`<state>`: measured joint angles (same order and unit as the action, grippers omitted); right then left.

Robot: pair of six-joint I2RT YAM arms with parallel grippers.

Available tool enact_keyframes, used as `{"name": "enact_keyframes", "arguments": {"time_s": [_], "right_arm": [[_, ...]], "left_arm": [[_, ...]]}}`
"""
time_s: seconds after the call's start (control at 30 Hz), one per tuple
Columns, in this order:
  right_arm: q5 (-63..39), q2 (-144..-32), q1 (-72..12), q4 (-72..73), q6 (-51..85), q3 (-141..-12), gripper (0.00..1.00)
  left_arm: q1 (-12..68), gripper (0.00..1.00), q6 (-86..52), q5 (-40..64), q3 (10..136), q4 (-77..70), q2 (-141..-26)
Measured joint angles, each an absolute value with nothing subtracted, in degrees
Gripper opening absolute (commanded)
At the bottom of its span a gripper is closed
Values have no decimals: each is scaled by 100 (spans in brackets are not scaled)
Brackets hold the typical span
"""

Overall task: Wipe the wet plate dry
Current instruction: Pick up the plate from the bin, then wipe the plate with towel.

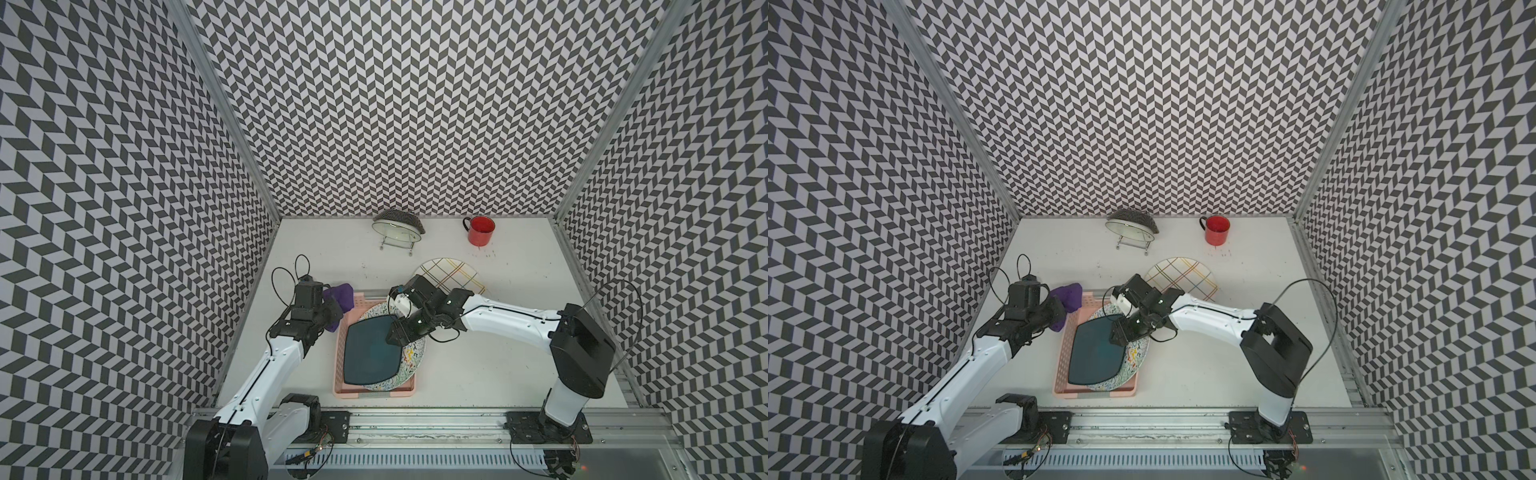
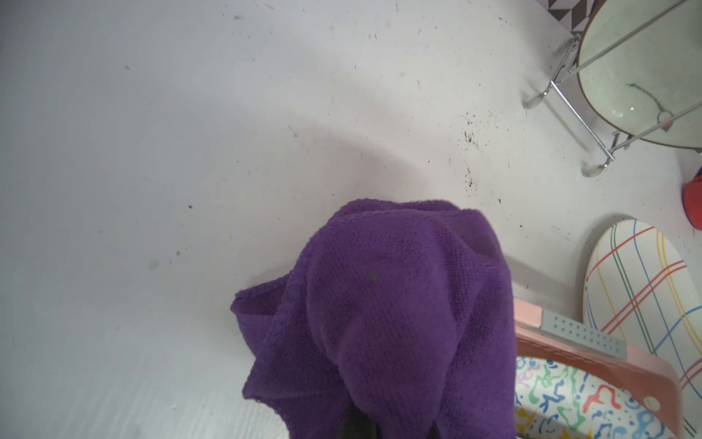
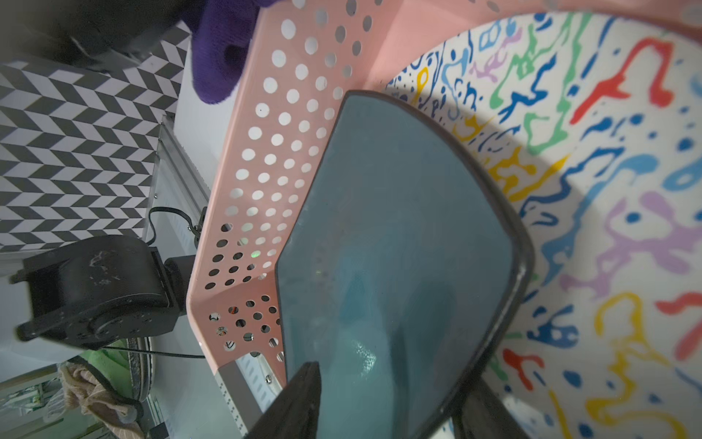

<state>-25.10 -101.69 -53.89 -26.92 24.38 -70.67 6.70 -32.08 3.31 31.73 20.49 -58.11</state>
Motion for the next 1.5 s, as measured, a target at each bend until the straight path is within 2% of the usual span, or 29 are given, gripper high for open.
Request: {"name": "enact_keyframes", "arguments": {"time_s": [0.17,0.33,0.53,0.93,1.1,1.37,1.5], "right_arm": [[-2954,-10593,-5356,-2434,2231,-7203,47],[-3129,-10816,-5179,-2405,2250,-7306,23],[-3538,-10779,-4801,-2373,2738,-7332,0],[-3387,-10621,-4174,-1925,3284,-7301,0],[-3378,-10110,-3955,-1568,3798,-7255,0],[-3391,-9181,-3647,-351,4727,-7255,0],[-3358,-9015,-3579,174,5078,-7251,0]], "left_arm": [[598,0,-3336,808,2886,1321,-5916],[580,0,-3422,1033,2805,996,-5964],[580,0,-3439,1133,2934,1048,-5948],[639,0,-3389,1168,5223,1739,-5140],[1074,0,-3155,1404,5347,1796,-5057],[2469,0,-2541,1767,5111,1826,-5306],[2617,0,-2423,1809,5048,1745,-5500]]}}
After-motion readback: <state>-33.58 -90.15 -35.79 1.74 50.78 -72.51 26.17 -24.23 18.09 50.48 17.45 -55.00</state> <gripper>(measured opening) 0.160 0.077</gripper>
